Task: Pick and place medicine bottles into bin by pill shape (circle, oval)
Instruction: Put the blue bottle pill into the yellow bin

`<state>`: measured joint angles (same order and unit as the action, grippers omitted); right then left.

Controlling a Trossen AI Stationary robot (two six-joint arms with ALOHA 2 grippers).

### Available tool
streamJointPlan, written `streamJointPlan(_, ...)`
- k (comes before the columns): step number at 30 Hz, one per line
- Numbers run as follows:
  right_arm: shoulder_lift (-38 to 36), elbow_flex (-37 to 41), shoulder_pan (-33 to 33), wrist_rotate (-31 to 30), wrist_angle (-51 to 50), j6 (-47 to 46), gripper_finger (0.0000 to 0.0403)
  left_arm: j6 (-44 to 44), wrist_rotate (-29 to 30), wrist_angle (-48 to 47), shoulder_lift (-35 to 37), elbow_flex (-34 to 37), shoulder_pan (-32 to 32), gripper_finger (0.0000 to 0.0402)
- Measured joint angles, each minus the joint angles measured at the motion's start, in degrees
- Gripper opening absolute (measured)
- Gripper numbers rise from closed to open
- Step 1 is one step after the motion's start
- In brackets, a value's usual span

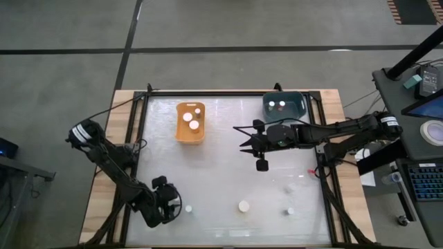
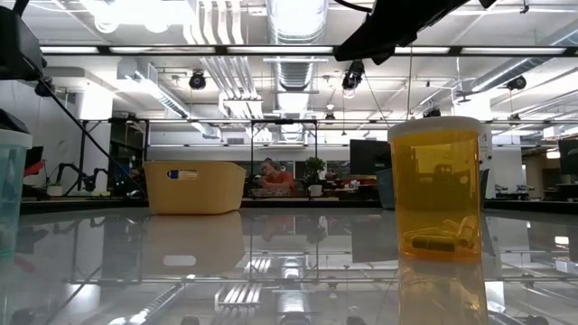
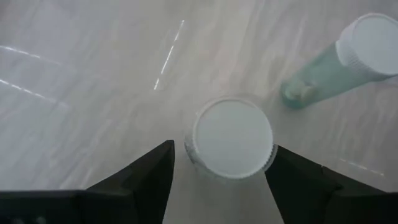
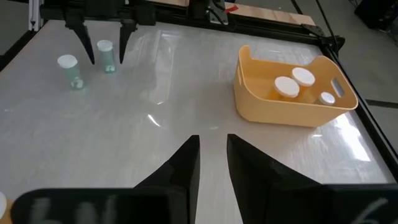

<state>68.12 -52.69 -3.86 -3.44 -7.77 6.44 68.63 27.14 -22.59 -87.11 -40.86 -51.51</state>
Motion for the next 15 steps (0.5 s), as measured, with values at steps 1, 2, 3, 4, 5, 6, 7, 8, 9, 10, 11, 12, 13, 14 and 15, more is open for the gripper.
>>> streamJointPlan(1,0.00,0.00,0.00,-0.02,-0.02,0.00,0.0069,-0.23,0.03,0.09,-0.08,-0.02,0.00,0.0213)
streamJointPlan(2,0.00,0.00,0.00,0.00,0.00,0.00,0.0068,-0.43,0.20,0.09,-0.13,-0.02,0.00,0.0204)
streamJointPlan(3,0.00,0.00,0.00,-0.02,-0.02,0.00,0.0068,-0.45,0.24,0.09,-0.13,-0.02,0.00,0.0194)
streamJointPlan(4,0.00,0.00,0.00,-0.02,-0.02,0.00,0.0069,-0.43,0.24,0.07,-0.13,-0.02,0.00,0.0184)
streamJointPlan(5,0.00,0.00,0.00,-0.02,0.00,0.00,0.0070,-0.44,0.26,0.03,-0.13,-0.02,0.00,0.0175)
streamJointPlan(6,0.00,0.00,0.00,-0.02,0.00,0.00,0.0071,-0.45,0.30,-0.04,-0.13,-0.02,0.00,0.0165)
streamJointPlan(7,0.00,0.00,0.00,-0.02,0.00,-0.07,0.0072,-0.45,0.53,-0.12,-0.13,-0.02,0.00,0.0155)
streamJointPlan(8,0.00,0.00,0.00,-0.02,0.00,-0.37,0.0073,-0.45,0.97,-0.14,-0.13,-0.02,0.00,0.0145)
streamJointPlan(9,0.00,0.00,0.00,-0.02,0.00,-0.44,0.0074,-0.45,1.47,-0.13,-0.13,-0.02,0.02,0.0136)
streamJointPlan(10,0.00,0.00,0.00,-0.02,0.01,-0.48,0.0075,-0.47,1.87,-0.18,-0.13,-0.02,0.02,0.0126)
streamJointPlan(11,0.00,0.00,0.00,-0.02,0.00,-0.48,0.0075,-0.51,1.93,-0.29,-0.13,-0.02,0.02,0.0117)
streamJointPlan(12,0.00,0.00,0.00,-0.02,0.00,-0.47,0.0075,-0.53,1.97,-0.43,-0.13,-0.02,0.02,0.0108)
streamJointPlan(13,0.00,0.00,0.00,-0.02,0.00,-0.48,0.0074,-0.53,1.97,-0.46,-0.13,-0.02,0.02,0.0099)
streamJointPlan(14,0.00,0.00,0.00,-0.02,0.00,-0.46,0.0073,-0.52,1.97,-0.44,-0.13,-0.02,0.02,0.0092)
streamJointPlan(15,0.00,0.00,0.00,-0.02,0.00,-0.46,0.0072,-0.53,1.97,-0.44,-0.13,-0.02,0.02,0.0085)
